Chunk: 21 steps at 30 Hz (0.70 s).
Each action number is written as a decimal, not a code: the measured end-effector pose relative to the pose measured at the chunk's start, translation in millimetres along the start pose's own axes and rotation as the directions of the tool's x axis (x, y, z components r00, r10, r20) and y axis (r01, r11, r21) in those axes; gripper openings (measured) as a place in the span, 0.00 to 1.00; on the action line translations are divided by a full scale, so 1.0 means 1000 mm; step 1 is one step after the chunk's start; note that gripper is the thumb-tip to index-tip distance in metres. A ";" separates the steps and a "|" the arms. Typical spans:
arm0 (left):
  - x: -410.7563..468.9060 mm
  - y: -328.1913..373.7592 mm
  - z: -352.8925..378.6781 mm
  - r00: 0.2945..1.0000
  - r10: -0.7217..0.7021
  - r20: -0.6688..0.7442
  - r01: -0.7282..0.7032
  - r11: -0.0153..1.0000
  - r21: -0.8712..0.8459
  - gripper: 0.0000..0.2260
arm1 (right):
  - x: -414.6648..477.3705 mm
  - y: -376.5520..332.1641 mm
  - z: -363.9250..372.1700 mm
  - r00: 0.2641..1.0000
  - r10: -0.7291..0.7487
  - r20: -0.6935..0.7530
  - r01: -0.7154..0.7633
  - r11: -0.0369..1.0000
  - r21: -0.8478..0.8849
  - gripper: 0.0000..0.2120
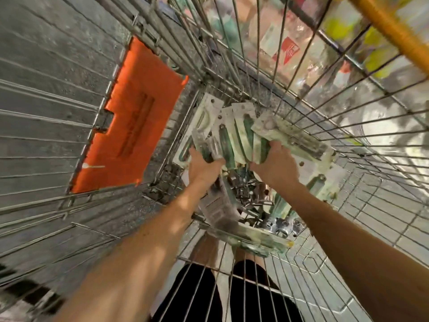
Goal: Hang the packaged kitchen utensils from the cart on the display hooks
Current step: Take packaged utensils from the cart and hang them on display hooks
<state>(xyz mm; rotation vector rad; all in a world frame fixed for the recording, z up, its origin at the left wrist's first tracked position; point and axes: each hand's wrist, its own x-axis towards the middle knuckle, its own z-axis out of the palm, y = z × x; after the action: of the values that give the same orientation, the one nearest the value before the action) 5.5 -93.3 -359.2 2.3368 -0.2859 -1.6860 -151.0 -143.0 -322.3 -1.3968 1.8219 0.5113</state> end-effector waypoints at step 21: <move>-0.115 0.049 -0.099 0.925 0.347 0.157 -0.351 0.937 -0.005 0.16 | -0.106 -0.002 -0.025 0.934 -0.240 0.265 -0.024 0.698 0.716 0.38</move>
<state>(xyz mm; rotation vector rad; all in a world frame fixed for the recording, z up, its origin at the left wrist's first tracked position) 62.7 -97.3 -210.8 2.0190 -0.7100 -1.6893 -146.1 -94.6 -225.3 -0.7963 1.3971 -0.0488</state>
